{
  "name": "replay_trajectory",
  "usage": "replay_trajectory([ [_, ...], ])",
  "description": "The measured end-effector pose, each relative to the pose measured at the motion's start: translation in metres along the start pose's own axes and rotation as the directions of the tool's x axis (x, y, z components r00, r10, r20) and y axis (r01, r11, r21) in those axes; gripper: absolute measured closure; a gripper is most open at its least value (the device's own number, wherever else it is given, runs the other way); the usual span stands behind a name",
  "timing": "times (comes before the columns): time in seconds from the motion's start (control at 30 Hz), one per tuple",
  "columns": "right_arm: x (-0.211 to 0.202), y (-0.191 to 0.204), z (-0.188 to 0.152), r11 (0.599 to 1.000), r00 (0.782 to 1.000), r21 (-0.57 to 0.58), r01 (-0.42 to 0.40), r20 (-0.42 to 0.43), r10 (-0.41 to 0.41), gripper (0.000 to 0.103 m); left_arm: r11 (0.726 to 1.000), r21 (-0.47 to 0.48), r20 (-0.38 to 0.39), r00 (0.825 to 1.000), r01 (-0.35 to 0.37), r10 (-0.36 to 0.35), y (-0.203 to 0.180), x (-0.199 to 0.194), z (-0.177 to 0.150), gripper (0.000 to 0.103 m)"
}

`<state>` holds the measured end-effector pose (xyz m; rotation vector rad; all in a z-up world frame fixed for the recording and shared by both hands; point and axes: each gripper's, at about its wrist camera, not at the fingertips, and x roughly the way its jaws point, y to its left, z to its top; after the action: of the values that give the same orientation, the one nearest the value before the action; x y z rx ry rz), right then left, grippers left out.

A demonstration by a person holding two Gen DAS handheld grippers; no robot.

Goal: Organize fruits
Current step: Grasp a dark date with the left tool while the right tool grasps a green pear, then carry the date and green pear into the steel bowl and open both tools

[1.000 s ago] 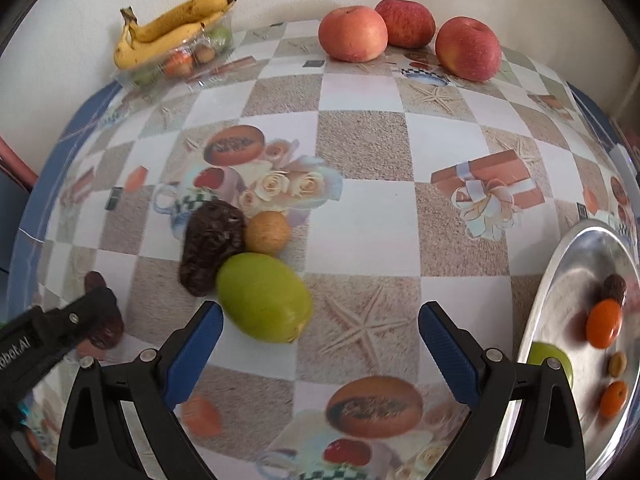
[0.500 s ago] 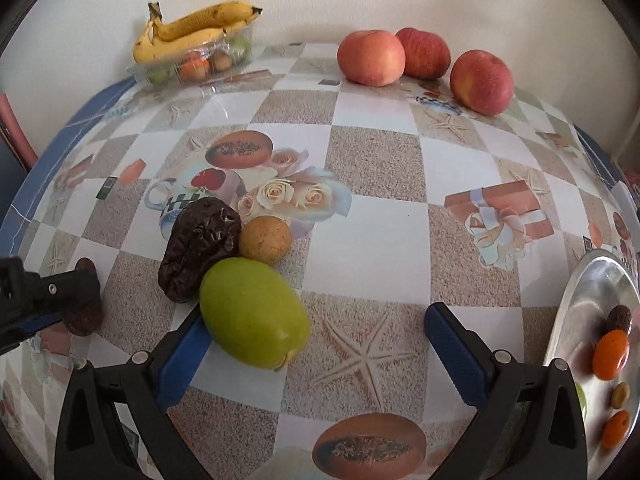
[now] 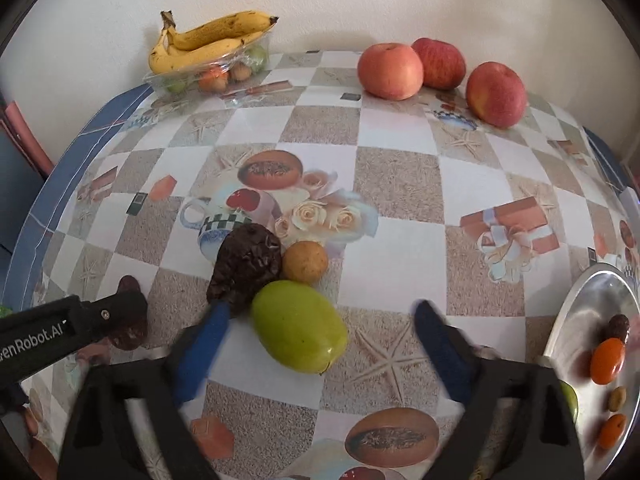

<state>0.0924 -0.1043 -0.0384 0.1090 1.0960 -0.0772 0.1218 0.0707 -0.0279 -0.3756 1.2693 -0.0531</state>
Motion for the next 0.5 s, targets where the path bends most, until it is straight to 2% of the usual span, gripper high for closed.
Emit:
replay_trajectory([
  [0.03, 0.001, -0.001, 0.000, 1.000, 1.000, 0.001, -0.014, -0.014, 0.014, 0.035, 1.000, 0.001, 0.001, 1.000, 0.001, -0.001, -0.001, -0.001, 0.000, 0.066],
  [0.1, 0.005, -0.003, 0.000, 0.998, 0.998, 0.013, -0.054, -0.035, 0.055, 0.052, 1.000, 0.002, 0.003, 1.000, 0.003, -0.003, -0.002, -0.002, 0.000, 0.066],
  [0.13, 0.003, -0.002, -0.001, 0.997, 0.996, 0.016, -0.080, -0.030, 0.081, 0.054, 1.000, 0.002, 0.004, 1.000, 0.004, -0.004, -0.002, -0.002, 0.000, 0.066],
  [0.27, -0.001, -0.001, -0.002, 0.998, 0.998, 0.011, -0.054, -0.040, 0.055, 0.054, 1.000, -0.007, 0.001, 1.000, 0.011, -0.011, -0.002, -0.003, 0.000, 0.066],
  [0.5, -0.025, -0.007, -0.004, 0.996, 0.997, 0.025, -0.080, -0.013, 0.080, 0.054, 1.000, -0.005, 0.003, 1.000, 0.025, -0.025, -0.007, -0.009, -0.002, 0.066],
])
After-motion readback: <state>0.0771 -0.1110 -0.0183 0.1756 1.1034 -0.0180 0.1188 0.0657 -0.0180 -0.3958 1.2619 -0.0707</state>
